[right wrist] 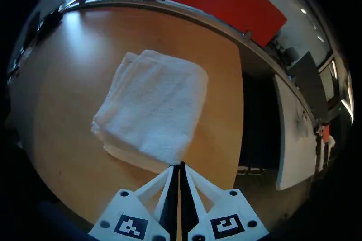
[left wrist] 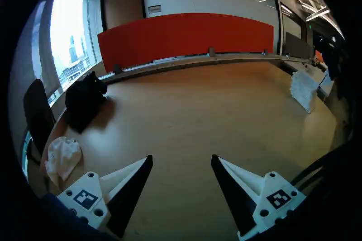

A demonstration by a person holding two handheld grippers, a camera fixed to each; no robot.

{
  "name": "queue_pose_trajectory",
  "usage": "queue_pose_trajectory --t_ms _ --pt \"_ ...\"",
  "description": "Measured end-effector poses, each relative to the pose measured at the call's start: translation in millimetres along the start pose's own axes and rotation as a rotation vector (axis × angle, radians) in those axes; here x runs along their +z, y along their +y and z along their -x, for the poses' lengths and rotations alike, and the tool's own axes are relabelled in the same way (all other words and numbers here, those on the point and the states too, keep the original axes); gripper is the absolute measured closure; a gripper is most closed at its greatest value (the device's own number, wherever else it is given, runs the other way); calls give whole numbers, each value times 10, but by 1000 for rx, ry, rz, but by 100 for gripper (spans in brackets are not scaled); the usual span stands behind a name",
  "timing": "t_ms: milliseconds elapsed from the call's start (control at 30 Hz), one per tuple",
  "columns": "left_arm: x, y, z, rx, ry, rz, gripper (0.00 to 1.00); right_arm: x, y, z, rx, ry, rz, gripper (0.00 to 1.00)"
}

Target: Fold towel

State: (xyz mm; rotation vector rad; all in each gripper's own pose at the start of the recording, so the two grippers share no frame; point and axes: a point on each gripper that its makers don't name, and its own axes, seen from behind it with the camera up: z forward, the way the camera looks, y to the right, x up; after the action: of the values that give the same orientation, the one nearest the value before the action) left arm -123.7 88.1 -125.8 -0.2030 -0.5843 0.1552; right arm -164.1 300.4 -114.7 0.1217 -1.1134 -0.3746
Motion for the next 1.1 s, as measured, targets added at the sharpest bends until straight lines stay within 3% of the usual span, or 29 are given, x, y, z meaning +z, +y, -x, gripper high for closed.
queue_pose_trajectory --t_ms 567,833,900,967,1100 --pt "-61 -7 36 5 -4 -9 4 143 -30 62 20 -20 8 97" --pt "-67 -10 28 4 -3 -13 4 141 -18 54 31 -13 14 91" --pt "-64 -6 22 4 -3 -12 4 134 -14 55 32 -10 15 86" --pt "-61 0 16 4 -2 -11 4 124 -12 53 33 -5 16 75" --pt "-51 13 -1 4 0 -9 4 101 -22 35 36 10 16 41"
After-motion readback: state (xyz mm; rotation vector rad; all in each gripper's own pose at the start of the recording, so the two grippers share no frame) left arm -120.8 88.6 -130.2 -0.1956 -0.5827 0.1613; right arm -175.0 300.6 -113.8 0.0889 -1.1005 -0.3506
